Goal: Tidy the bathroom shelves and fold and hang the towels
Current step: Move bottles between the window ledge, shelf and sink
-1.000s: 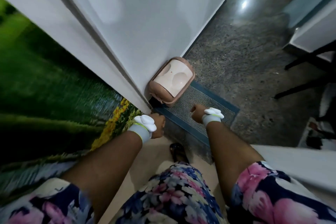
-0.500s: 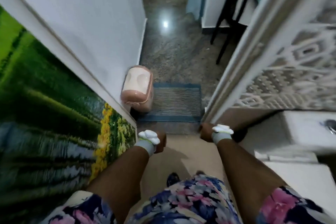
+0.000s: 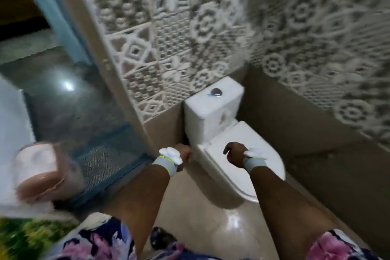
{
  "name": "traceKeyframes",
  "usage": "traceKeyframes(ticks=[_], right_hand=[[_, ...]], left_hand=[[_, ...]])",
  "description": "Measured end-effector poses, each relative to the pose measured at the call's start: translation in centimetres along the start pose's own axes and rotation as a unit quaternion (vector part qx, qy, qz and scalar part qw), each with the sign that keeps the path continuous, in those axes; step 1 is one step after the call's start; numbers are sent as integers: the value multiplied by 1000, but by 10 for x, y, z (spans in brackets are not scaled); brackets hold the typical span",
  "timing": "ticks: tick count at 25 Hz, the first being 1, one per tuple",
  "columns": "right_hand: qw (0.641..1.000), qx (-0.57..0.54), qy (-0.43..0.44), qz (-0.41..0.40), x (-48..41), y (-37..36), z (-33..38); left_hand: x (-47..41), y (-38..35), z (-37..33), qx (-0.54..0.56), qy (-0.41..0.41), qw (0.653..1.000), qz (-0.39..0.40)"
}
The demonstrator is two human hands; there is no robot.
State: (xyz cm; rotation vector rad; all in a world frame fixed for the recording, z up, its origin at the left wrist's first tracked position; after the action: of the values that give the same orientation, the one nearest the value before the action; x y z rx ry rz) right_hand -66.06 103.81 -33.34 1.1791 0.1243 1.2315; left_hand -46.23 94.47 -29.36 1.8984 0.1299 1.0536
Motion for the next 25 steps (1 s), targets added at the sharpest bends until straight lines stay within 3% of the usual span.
traceKeyframes(ticks=[3, 6, 11, 14, 18, 22, 25], right_hand=[[994, -53, -86, -48, 66, 58, -118], [974, -89, -154, -138, 152, 117, -239], [934, -169, -213, -234, 256, 200, -361], [905, -170, -197, -336, 309, 271, -400], [872, -153, -136, -445, 362, 380, -400], [797, -128, -85, -584, 416, 492, -389], [748, -134, -67, -647, 445, 558, -378]], left_hand=[[-6, 12, -142, -76, -111, 991, -11], [2, 11, -301, -185, -207, 960, -40], [23, 28, -487, -311, -282, 901, -114], [39, 50, -578, -367, -329, 854, -169], [69, 111, -666, -436, -384, 770, -263], [112, 204, -742, -396, -455, 682, -414], [145, 262, -787, -340, -472, 651, -488]])
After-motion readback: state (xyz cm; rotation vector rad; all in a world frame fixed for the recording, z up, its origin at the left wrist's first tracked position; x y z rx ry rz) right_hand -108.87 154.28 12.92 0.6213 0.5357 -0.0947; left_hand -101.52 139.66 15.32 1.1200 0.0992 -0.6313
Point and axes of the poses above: each hand's wrist, its own x-axis away from the middle knuckle, its own y-axis out of the back of the hand, z = x × y, the point moved 3 cm from there along -x, towards the middle knuckle, and after that the axes turned 5 degrees about -x, right-handed, at the moved point
